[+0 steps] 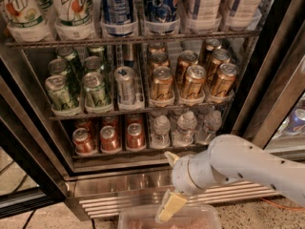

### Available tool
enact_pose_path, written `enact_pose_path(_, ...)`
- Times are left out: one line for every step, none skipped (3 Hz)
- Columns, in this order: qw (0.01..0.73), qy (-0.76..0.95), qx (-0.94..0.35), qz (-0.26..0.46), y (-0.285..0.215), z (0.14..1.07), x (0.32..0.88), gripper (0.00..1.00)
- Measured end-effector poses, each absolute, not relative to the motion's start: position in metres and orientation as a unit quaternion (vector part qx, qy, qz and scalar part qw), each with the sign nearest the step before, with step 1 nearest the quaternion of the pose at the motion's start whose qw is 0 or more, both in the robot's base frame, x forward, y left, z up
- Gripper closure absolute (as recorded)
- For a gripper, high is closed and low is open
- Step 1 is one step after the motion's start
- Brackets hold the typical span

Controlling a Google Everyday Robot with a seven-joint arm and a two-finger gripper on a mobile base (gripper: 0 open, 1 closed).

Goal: Pick coke can from bottom shelf of fridge

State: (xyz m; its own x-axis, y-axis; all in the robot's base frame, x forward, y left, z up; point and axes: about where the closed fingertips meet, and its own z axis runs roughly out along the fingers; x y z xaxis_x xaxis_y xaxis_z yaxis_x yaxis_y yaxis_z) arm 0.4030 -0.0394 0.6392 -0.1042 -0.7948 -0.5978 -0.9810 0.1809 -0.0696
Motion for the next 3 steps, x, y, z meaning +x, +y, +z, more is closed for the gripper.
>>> enact_pose_path(0.286, 0.718, -0.603, 0.197, -0.021, 0.620, 0.412, 0.00)
enact_pose_path(0.287, 0.718, -0.604, 0.195, -0.018, 0.619, 0.410, 0.00)
enact_pose_path(0.319, 0.713, -0.589, 0.209, -0.002, 0.604, 0.410, 0.00)
